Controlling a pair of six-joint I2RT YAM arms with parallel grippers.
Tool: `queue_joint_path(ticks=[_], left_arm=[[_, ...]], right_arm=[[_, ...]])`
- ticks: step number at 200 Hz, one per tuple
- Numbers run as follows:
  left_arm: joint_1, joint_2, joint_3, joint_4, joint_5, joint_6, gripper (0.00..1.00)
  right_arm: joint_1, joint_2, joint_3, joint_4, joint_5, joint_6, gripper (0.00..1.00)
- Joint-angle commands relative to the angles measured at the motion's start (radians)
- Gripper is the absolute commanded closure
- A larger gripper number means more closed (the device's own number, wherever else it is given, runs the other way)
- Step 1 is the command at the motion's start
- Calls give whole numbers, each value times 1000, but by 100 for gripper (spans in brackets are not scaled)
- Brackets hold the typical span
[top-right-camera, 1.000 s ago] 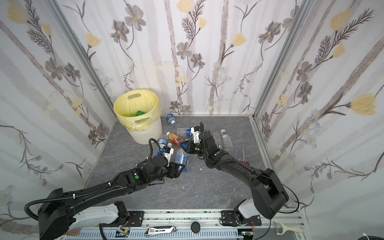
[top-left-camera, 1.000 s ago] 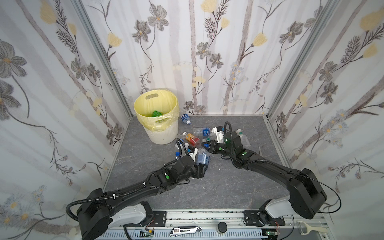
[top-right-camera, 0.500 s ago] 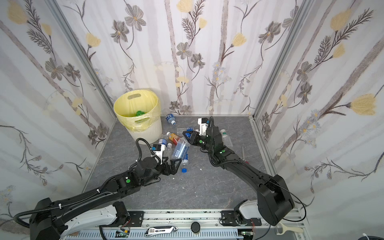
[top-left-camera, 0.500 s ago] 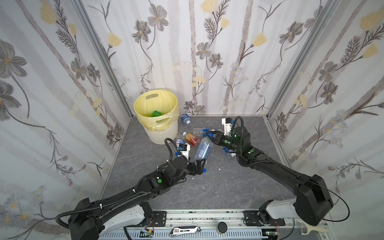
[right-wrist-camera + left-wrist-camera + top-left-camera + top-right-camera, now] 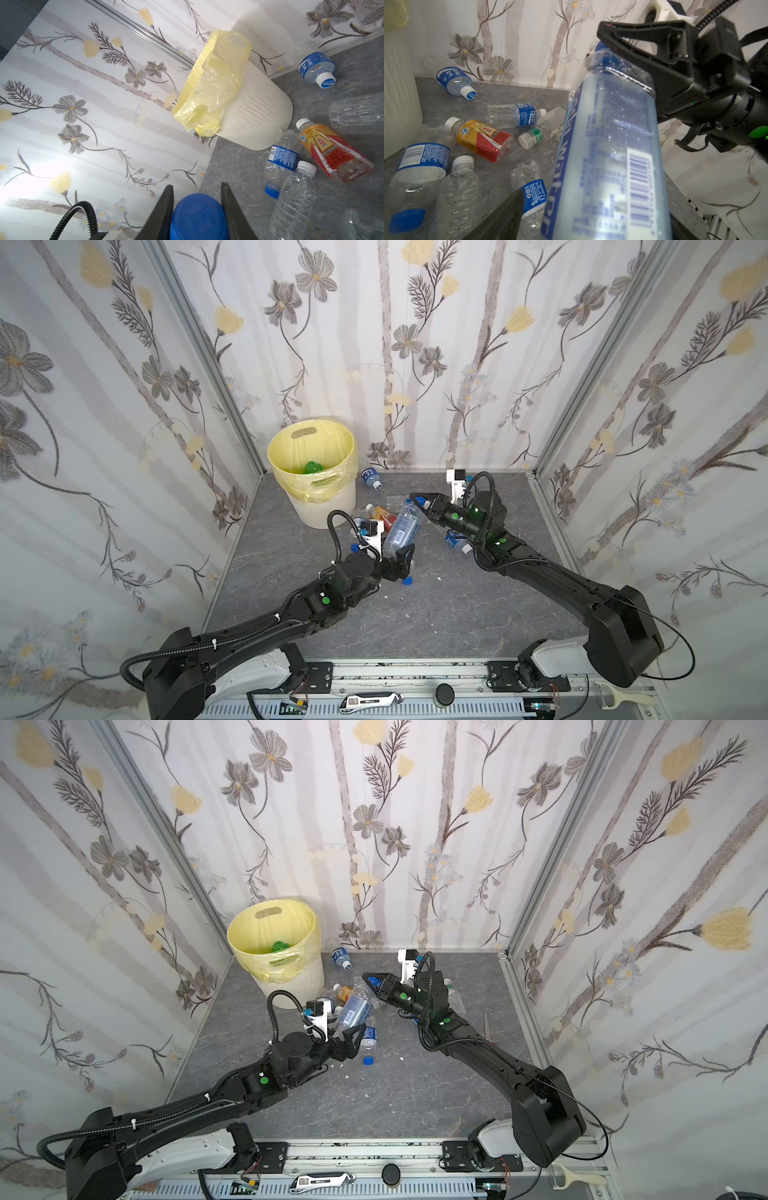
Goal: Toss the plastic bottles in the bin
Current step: 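Open the right gripper while the left gripper carries the bottle toward the bin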
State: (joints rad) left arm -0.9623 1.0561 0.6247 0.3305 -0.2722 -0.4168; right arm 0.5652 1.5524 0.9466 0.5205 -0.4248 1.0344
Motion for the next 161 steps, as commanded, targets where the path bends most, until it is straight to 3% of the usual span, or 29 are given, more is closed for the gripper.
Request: queue_joint_path(ticks=[1,42,72,107,131,161], left_arm=[[5,4,11,98,-43,33,20],[7,17,13,111,-25,39,38],[9,11,16,109,-23,40,48],[17,11,34,96,-12,40,52],[17,23,57,70,-7,33,53],[30,46,110,-27,-48,-2,53]], right_arm=[[-7,-5,-3,68,-18,32,84],[-15,8,-9,84,-29,44,84],[-20,24,-3,90,-47,53,77],[-25,26,-2,83,-52,50,59],[-29,20,-3,70,-54,40,56],[-46,1,-5,51,-57,25,37]])
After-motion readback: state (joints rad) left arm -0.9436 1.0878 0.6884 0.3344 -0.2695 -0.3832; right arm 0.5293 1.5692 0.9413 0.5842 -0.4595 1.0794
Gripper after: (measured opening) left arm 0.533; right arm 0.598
